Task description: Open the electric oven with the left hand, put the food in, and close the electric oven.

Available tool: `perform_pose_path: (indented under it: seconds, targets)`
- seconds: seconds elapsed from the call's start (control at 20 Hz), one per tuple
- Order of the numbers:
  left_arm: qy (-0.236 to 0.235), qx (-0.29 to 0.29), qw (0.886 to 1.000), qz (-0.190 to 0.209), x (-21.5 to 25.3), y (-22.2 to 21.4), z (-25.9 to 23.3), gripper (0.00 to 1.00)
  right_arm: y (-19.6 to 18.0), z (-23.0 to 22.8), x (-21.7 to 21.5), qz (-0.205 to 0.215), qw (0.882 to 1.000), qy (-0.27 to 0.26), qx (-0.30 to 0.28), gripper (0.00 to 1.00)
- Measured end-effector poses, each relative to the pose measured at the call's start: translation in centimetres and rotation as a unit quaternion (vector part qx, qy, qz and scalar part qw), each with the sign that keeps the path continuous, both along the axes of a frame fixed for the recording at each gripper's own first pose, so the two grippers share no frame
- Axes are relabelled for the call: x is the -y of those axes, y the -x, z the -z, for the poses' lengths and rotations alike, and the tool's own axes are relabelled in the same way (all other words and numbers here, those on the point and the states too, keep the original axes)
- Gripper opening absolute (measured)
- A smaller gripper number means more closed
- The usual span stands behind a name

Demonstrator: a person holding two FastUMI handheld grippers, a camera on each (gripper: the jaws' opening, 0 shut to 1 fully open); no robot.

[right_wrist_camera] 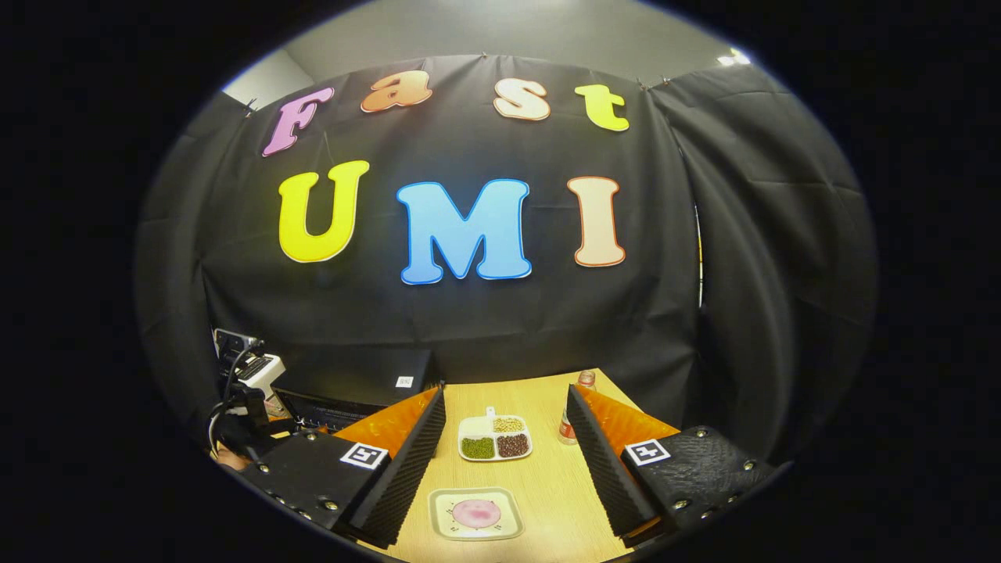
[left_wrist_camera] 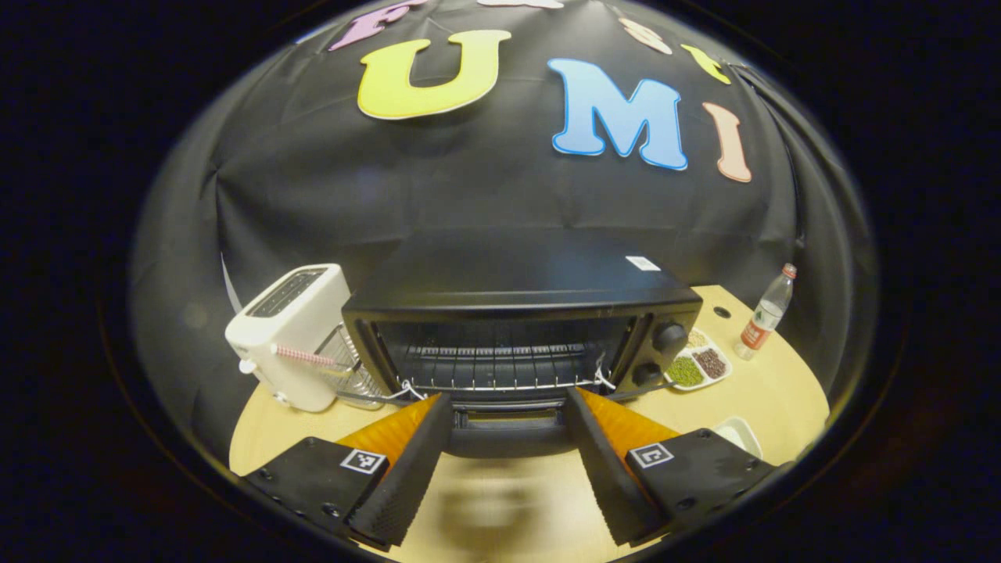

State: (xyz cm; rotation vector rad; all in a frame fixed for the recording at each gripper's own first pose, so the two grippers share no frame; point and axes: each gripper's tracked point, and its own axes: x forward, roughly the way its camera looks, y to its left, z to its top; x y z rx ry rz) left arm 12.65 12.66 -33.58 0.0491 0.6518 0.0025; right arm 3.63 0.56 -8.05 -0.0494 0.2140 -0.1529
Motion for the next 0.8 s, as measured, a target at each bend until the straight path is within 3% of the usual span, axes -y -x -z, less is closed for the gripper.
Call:
perform_pose_path:
  seconds: [0.1, 0.15, 0.4, 0.65, 0.8]
  targets:
    - [-0.003, -0.007, 1.0, 0.003, -0.1, 1.2, 0.8, 0.97, 0.2, 0.2, -0.3, -0.004, 1.0, 0.0, -0.003, 0.95]
    - [-0.006, -0.012, 1.0, 0.005, 0.0, 2.0, 1.2, 0.92, 0.4, 0.3, -0.3, -0.005, 1.0, 0.002, -0.004, 0.95]
    - [-0.009, -0.042, 0.999, 0.014, -0.2, 4.6, 4.0, 1.0, 1.0, 0.6, -0.6, -0.008, 1.0, 0.004, -0.011, 0.95]
    - [-0.019, -0.072, 0.997, 0.01, -1.1, 6.5, 6.2, 0.97, 1.5, 1.7, -0.7, -0.011, 1.0, -0.001, -0.029, 0.95]
    - [-0.007, -0.05, 0.999, -0.001, -1.2, 6.0, 4.1, 0.97, 1.5, 2.6, -0.6, -0.016, 0.999, -0.007, -0.046, 0.95]
